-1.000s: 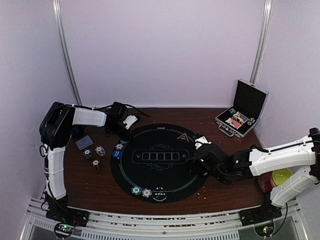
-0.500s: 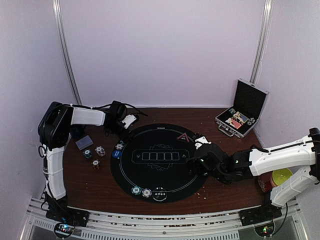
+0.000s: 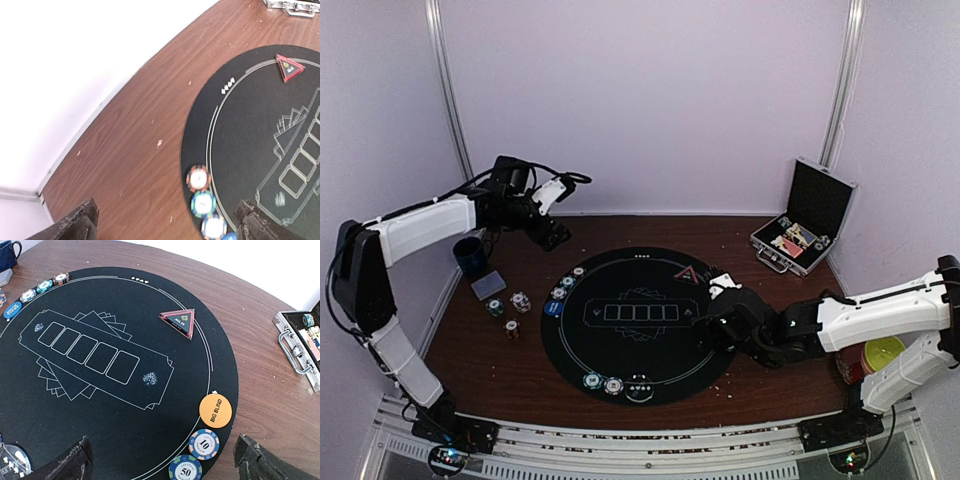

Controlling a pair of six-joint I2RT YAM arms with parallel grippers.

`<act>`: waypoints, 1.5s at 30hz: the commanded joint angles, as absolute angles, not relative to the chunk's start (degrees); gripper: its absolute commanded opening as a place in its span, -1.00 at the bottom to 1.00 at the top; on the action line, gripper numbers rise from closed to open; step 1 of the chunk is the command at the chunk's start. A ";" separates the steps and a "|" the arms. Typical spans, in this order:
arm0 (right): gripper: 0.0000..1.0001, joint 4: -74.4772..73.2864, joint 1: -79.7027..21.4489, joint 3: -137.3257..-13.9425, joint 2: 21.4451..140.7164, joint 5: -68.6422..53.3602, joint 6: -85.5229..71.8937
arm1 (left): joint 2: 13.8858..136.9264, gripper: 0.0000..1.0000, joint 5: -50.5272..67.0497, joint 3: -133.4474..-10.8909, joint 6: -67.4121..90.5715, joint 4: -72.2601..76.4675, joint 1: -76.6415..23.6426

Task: Distribute texas hold em gaming equipment
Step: Pick up the pile of poker chips from the pile of poker chips.

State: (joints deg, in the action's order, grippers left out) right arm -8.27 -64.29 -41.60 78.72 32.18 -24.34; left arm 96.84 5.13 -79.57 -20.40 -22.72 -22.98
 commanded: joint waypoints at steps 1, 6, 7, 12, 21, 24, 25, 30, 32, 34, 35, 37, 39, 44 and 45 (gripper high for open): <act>1.00 -7.97 -64.59 -41.74 80.57 31.74 -24.25 | 89.04 0.96 6.53 -68.79 -23.24 -27.30 -21.21; 1.00 -7.79 -65.10 -41.97 81.64 31.13 -24.31 | 78.13 0.96 7.33 -57.31 -23.82 -29.69 -19.72; 1.00 -7.70 -65.13 -42.00 81.79 30.97 -24.26 | 76.01 0.96 7.39 -54.73 -23.98 -29.90 -19.47; 1.00 -7.64 -65.55 -42.19 82.51 30.97 -24.25 | 67.05 0.95 7.45 -43.13 -24.37 -28.94 -18.86; 1.00 -8.03 -66.05 -42.39 82.26 31.60 -24.29 | 60.38 0.85 9.10 -35.26 -28.24 -28.25 -15.47; 1.00 -8.08 -66.07 -42.21 81.92 31.85 -24.26 | 62.27 0.77 10.57 -34.67 -29.72 -28.14 -14.52; 1.00 -8.09 -66.07 -42.28 81.84 31.90 -24.26 | 63.17 0.75 10.97 -34.47 -30.38 -27.98 -13.91; 1.00 -8.17 -66.26 -42.39 81.74 32.05 -24.17 | 66.70 0.59 14.72 -34.36 -33.45 -26.46 -10.22; 1.00 -8.18 -66.27 -42.29 81.83 32.08 -24.17 | 67.92 0.53 16.11 -34.55 -34.03 -26.13 -9.69; 1.00 -8.17 -66.35 -42.36 81.98 32.08 -24.17 | 69.19 0.45 17.33 -34.78 -34.43 -26.04 -9.61; 1.00 -8.22 -66.37 -42.36 82.00 32.18 -24.17 | 69.93 0.41 17.72 -34.92 -34.46 -25.88 -9.58; 1.00 -8.26 -66.36 -42.38 82.08 32.23 -24.15 | 71.43 0.36 18.18 -35.07 -34.69 -25.57 -9.62; 1.00 -8.31 -66.46 -42.41 82.00 32.34 -24.17 | 72.35 0.30 18.44 -35.08 -34.96 -25.28 -9.58; 1.00 -8.27 -66.57 -42.43 81.83 32.52 -24.17 | 72.98 0.21 18.40 -34.96 -34.49 -23.70 -9.34; 1.00 -8.27 -66.57 -42.37 81.87 32.52 -24.19 | 73.00 0.20 18.25 -34.90 -34.38 -23.36 -9.25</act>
State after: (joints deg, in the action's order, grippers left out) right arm -8.16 -66.15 -41.63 82.41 30.83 -24.34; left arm 72.79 16.84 -34.79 -33.91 -26.63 -10.00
